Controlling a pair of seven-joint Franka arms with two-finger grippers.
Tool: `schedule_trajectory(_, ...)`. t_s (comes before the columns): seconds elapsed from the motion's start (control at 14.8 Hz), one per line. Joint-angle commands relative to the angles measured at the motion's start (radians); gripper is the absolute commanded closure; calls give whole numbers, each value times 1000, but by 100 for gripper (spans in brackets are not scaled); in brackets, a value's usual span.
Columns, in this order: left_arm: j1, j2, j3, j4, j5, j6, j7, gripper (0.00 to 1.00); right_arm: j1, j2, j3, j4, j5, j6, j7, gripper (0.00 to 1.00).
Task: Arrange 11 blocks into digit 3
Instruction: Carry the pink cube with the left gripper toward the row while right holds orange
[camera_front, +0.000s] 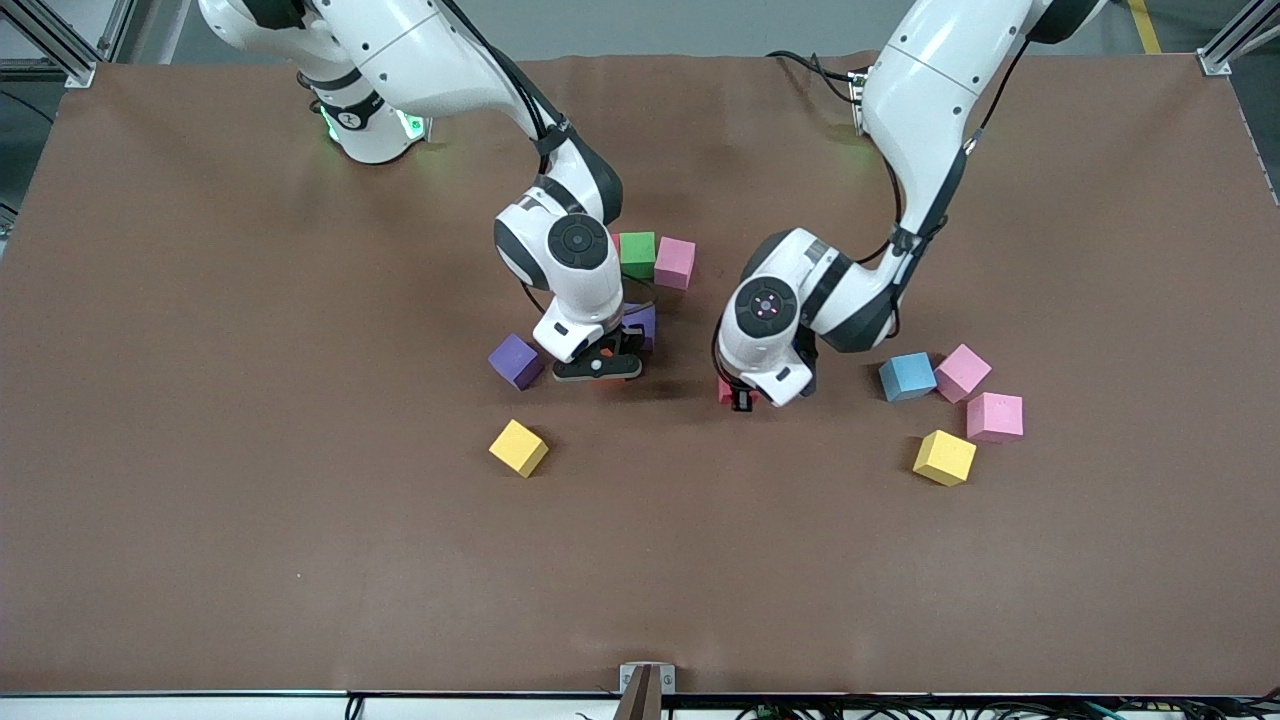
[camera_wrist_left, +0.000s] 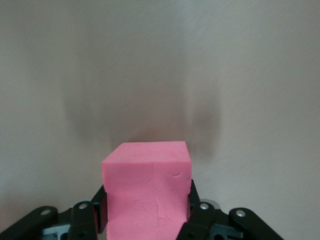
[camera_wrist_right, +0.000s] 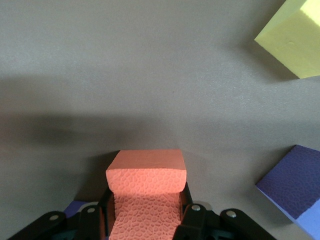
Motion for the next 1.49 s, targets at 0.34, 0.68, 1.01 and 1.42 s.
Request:
schedule_trajectory(0.34,-102,-51,-19,-107,13,95,-139,63,-11,-40,-10,-44,-19,13,-20,95)
schedule_trajectory(0.68,-119,-38,-19,-102,44,119,-188,63,-11,-41,-10,-50,-18,-2,-14,95)
schedule_trajectory(1.01,-141,-31,-20,-96,42,139,-191,63,-8,-49,-9,-53,-16,-18,-6,95)
schedule_trajectory(1.42,-147,-19,-20,-82,41,175,-195,63,1,-55,-9,-55,-15,-24,0,95)
